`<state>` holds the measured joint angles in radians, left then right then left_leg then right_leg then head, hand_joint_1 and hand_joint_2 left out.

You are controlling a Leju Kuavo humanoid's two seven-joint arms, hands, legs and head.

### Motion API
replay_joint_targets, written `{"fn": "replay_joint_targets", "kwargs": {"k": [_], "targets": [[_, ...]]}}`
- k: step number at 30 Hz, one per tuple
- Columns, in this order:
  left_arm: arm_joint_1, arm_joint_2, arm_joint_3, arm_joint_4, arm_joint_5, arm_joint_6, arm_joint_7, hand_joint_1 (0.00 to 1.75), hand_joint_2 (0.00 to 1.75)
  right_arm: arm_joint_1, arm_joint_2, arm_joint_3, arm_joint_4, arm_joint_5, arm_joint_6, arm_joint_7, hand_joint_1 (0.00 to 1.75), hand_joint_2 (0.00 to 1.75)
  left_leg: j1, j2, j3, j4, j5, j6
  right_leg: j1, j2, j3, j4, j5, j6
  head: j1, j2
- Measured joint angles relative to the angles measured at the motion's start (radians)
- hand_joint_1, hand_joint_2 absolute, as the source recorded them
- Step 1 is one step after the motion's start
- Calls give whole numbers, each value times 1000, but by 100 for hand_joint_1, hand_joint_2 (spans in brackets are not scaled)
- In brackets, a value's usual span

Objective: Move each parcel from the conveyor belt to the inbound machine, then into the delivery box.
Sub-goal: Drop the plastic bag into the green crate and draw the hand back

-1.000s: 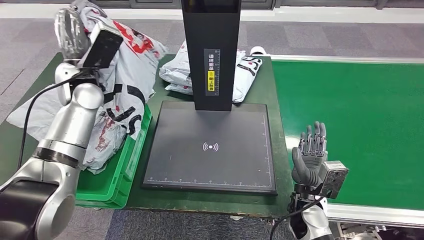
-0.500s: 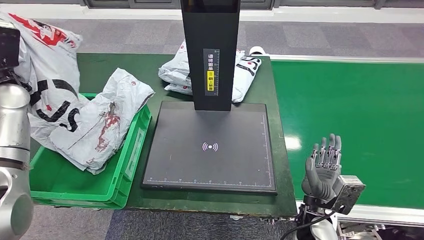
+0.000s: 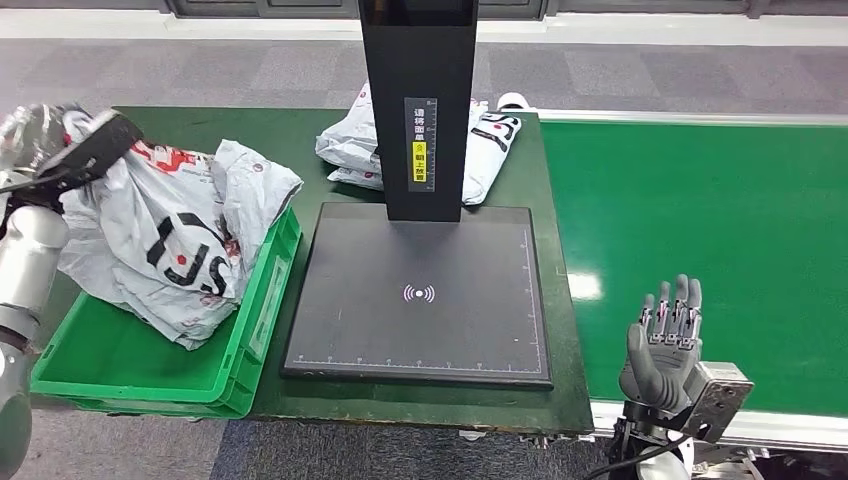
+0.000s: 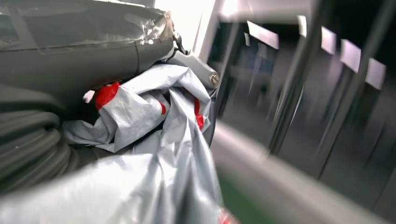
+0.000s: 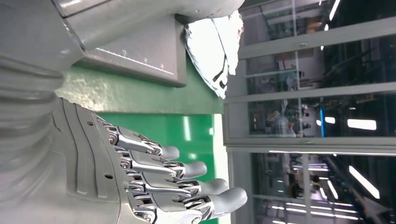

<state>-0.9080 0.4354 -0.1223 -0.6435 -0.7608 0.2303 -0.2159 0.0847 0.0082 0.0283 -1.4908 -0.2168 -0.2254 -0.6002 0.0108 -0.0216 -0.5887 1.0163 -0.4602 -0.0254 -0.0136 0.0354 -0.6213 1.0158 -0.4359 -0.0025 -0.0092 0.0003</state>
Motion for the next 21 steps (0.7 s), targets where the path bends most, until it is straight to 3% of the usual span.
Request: {"fn": "replay_joint_targets", "kwargs": {"k": [1, 5, 7, 13, 18, 21], "targets": [[0, 6, -21, 31, -26, -56, -28, 0, 175, 0, 2, -8, -3, 5, 10, 3, 0, 175, 0, 1, 0, 0, 0, 0, 0, 1, 0, 0, 0, 0, 0, 0], [20, 43, -105, 92, -38, -382, -281, 0, 175, -5, 7, -29, -3, 10, 63, 5, 0, 175, 0, 1, 0, 0, 0, 0, -1, 1, 0, 0, 0, 0, 0, 0], [40, 61, -134, 103, -23, -467, -351, 0, 175, -15, 11, -36, 5, 13, 80, 2, 0, 175, 0, 1, 0, 0, -1, -1, 0, 1, 0, 0, 0, 0, 0, 0], [32, 70, -205, 143, -73, -477, -260, 0, 175, -39, 28, -47, 25, 29, 96, -2, 0, 175, 0, -3, 0, 0, 0, -1, 0, -2, 1, 0, 0, 0, 0, 0], [-30, 62, -271, 189, -161, -447, -142, 0, 175, -42, 37, -51, 26, 44, 103, 12, 0, 175, 0, -2, 1, 0, 1, -3, 0, -2, 1, 0, 1, 0, 0, 0], [-63, 60, -297, 205, -175, -408, -123, 0, 175, -37, 41, -57, 25, 54, 110, 23, 0, 175, 0, -2, 1, 0, 1, -3, 0, -1, 1, 0, 1, -1, 0, 0]]}}
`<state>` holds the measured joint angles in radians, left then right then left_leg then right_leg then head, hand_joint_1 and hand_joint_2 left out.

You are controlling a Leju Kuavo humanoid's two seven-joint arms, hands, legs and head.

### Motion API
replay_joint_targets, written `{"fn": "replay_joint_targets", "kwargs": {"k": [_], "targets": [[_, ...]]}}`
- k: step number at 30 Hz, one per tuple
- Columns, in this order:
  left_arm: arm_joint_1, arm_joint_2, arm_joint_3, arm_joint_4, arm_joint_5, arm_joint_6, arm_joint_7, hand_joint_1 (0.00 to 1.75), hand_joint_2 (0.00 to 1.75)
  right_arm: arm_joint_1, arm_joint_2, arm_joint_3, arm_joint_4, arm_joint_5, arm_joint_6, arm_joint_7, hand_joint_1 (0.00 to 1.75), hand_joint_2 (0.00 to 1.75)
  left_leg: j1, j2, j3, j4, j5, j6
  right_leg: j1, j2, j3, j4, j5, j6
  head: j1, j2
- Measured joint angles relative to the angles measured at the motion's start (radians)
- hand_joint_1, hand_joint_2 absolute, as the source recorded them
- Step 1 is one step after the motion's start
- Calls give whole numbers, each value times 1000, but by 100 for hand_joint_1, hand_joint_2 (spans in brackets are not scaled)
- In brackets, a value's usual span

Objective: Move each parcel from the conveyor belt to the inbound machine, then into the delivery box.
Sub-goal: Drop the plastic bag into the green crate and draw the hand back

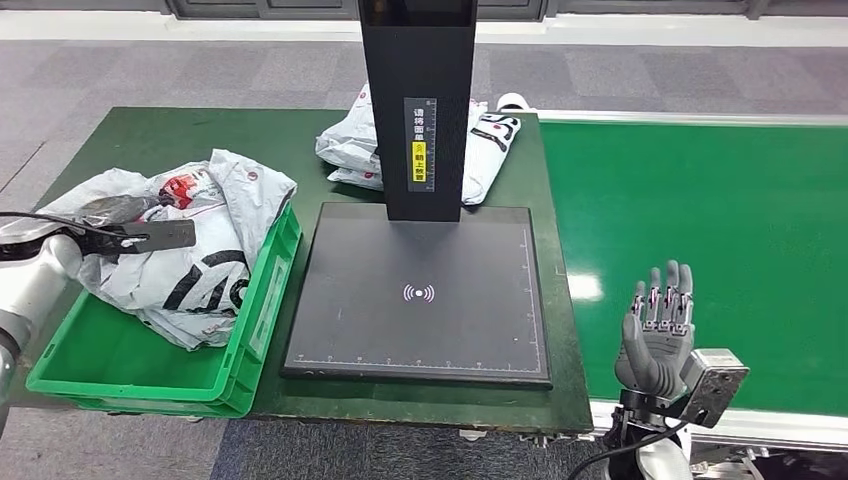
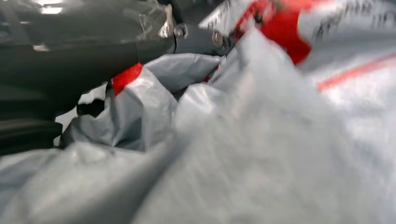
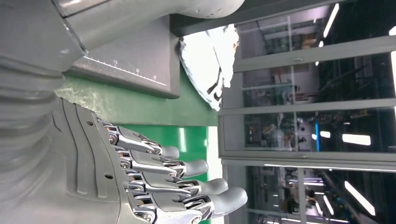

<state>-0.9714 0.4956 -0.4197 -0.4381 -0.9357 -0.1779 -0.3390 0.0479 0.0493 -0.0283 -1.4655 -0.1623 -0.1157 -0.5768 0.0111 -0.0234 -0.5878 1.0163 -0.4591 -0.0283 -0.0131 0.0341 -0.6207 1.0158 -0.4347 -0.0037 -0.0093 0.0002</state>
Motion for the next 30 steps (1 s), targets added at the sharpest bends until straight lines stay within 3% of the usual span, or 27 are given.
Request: {"fn": "replay_joint_targets", "kwargs": {"k": [5, 11, 15, 22, 25, 30], "targets": [[-47, 19, -3, 0, 26, 4, -61, 0, 175, 24, 8, -16, -5, 16, 6, 7, 0, 175, 2, 0, -1, 0, 0, 0, 2, 0, 0, 0, 0, 0, 0, 0], [-142, 100, -4, -45, 33, -81, -168, 0, 175, 45, 11, -34, -17, 42, 14, 8, 0, 175, 3, 1, -1, 0, 0, -1, 3, 1, -1, 0, 0, -1, 0, 0], [-215, 148, -4, -82, 28, -125, -181, 0, 175, 53, 13, -46, -26, 52, 20, 8, 0, 175, 3, 1, -2, 0, 0, -1, 3, 0, -1, 0, -1, -1, 0, 0], [-243, 180, -8, -116, 31, -132, -179, 0, 175, 54, 14, -51, -30, 72, 27, 10, 0, 175, 3, 1, -2, 0, 0, -1, 3, 0, -1, 0, 0, -2, 0, 0], [-277, 211, -11, -143, 67, -204, -188, 0, 175, 53, 14, -51, -30, 95, 39, 25, 0, 175, 4, 1, -2, 0, 0, -2, 4, 1, -1, 0, 0, -3, 0, 0], [-323, 279, -11, -222, 211, -405, -186, 0, 175, 37, 14, -51, -17, 120, 54, 43, 0, 175, 5, 1, -2, 0, 0, -2, 4, 0, -1, 0, 0, -3, 0, 0]]}}
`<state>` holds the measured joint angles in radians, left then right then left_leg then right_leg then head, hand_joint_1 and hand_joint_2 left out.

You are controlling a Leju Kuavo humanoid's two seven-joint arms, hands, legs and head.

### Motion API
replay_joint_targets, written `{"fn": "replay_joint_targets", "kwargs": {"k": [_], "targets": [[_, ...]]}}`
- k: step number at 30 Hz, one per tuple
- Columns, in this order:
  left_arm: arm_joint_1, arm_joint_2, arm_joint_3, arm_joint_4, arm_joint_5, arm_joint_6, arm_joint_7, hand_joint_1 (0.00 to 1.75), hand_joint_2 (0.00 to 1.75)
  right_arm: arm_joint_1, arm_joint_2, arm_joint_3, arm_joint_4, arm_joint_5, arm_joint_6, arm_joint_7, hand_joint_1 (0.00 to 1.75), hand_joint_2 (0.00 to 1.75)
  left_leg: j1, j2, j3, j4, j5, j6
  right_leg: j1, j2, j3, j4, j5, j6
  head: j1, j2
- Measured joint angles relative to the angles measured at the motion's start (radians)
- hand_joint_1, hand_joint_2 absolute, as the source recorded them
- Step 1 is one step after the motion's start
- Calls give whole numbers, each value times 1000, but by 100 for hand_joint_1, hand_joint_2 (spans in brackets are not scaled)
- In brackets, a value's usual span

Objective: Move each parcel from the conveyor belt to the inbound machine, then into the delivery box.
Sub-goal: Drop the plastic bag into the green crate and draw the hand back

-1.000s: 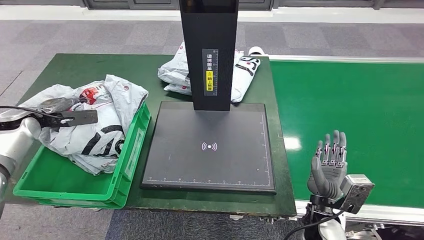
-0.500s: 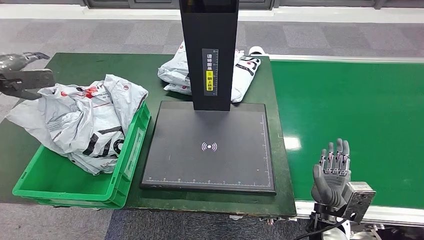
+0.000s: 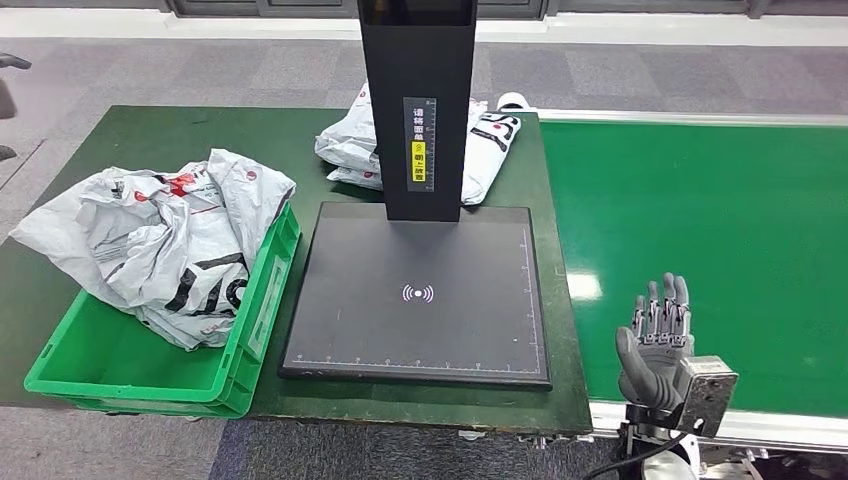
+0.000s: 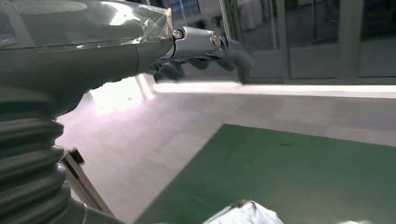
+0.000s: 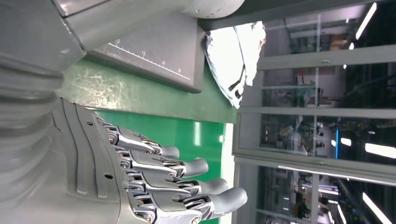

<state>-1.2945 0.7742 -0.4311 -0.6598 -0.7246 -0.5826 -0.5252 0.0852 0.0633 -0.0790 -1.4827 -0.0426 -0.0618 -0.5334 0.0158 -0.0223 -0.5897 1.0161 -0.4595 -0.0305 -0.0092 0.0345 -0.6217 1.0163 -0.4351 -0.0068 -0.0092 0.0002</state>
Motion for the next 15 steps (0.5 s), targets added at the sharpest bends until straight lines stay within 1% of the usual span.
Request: {"fn": "replay_joint_targets", "kwargs": {"k": [2, 3, 5, 7, 9, 11, 13, 15], "targets": [[-12, 25, 0, -25, 77, -73, 6, 0, 175, -12, 0, 0, 12, 13, 3, 4, 0, 175, 0, 0, 0, 0, 0, 0, 0, 0, 0, 0, 0, 0, 0, 0], [-9, 31, 2, -39, 122, -88, 5, 0, 175, -18, 0, 0, 17, 22, 1, 4, 0, 175, 0, 0, 0, 0, 0, 0, 0, 0, 0, 0, 0, 0, 0, 0], [23, 24, 20, -71, 225, -76, -5, 0, 175, -31, 1, 6, 26, 48, -11, -2, 0, 175, -1, -3, 1, 0, 0, 0, -1, -2, 1, -1, -1, 0, 0, 0], [89, -19, 54, -97, 303, -22, -21, 0, 175, -50, 3, 18, 34, 76, -29, -8, 0, 87, -2, -9, 3, 0, 0, 1, -1, -8, 5, -1, -3, 0, 0, 0], [166, -76, 80, -114, 335, 34, -40, 0, 175, -73, 6, 32, 41, 96, -45, -9, 0, 0, -2, -14, 3, 0, 2, 1, -1, -15, 8, -1, -4, 0, 0, 0], [239, -124, 92, -131, 356, 49, -71, 0, 175, -94, 7, 49, 51, 116, -57, -11, 0, 0, -3, -14, 3, 0, 3, 1, -1, -15, 7, -1, -2, 0, 0, 0], [307, -172, 97, -154, 382, 42, -115, 0, 175, -108, 7, 68, 63, 147, -77, -18, 0, 0, -3, -12, 3, 0, 4, 1, -2, -12, 6, -1, 1, -1, 0, 0], [372, -239, 101, -177, 409, 53, -141, 0, 175, -117, 6, 86, 72, 184, -110, -29, 0, 87, -4, -12, 3, 0, 4, 1, -3, -12, 6, -1, 1, 0, 0, 0]]}}
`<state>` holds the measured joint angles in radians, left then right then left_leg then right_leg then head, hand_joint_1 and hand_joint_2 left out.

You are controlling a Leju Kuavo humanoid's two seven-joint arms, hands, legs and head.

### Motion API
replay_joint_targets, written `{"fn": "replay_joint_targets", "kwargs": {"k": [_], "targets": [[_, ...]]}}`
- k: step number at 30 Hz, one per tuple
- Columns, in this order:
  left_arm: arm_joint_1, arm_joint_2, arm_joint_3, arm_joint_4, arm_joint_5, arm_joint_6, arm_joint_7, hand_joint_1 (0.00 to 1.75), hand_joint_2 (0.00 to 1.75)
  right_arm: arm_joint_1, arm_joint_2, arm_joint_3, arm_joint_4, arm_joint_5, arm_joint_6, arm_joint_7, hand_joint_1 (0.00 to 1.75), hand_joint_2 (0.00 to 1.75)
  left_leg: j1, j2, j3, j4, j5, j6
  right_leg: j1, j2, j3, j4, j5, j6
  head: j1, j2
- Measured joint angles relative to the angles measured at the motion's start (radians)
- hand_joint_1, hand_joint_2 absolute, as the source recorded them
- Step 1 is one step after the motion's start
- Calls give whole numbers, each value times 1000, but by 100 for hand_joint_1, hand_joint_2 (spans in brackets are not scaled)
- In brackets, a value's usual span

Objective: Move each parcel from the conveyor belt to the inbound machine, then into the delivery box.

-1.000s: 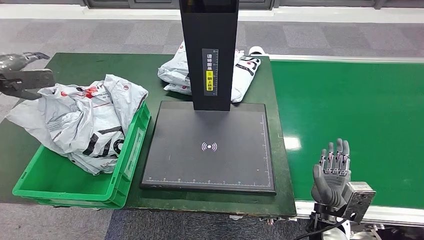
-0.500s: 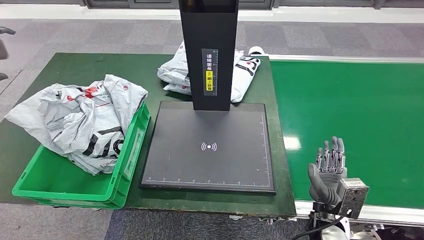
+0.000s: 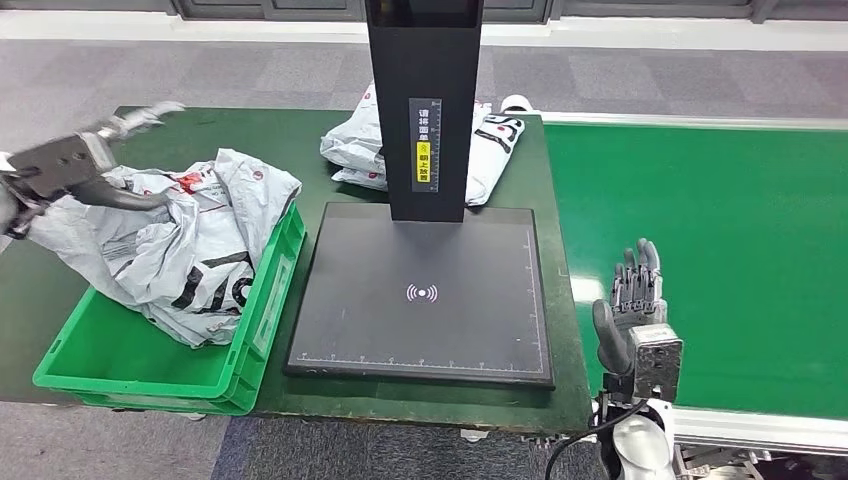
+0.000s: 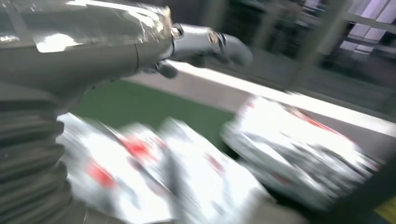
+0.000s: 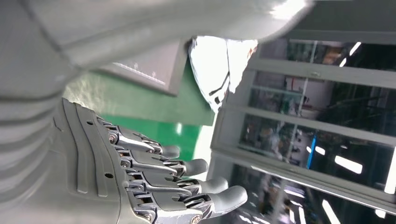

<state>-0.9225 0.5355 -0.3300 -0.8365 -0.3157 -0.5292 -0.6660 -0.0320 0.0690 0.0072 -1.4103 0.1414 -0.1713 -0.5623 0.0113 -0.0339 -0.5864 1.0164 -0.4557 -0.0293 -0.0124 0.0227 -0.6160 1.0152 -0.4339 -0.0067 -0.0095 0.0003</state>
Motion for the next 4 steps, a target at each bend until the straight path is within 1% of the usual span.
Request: {"fn": "replay_joint_targets", "kwargs": {"k": [2, 3, 4], "targets": [[60, -84, 4, -12, 25, 26, -6, 0, 175, -6, -1, 18, 5, 31, -34, -12, 0, 175, 0, -1, -1, 0, 0, 0, -1, -2, 0, 0, 0, 1, 0, 0], [86, -128, 5, -14, 37, 41, -5, 0, 175, -7, -1, 26, 6, 42, -48, -16, 0, 175, -1, -2, -1, 1, 0, 0, -1, -2, 0, 0, 0, 1, 0, 0], [99, -150, 6, -15, 43, 49, -5, 0, 175, -7, -1, 31, 6, 48, -55, -18, 0, 175, -1, -2, -1, 1, 0, 1, -1, -2, 0, 0, 0, 1, 0, 0]]}}
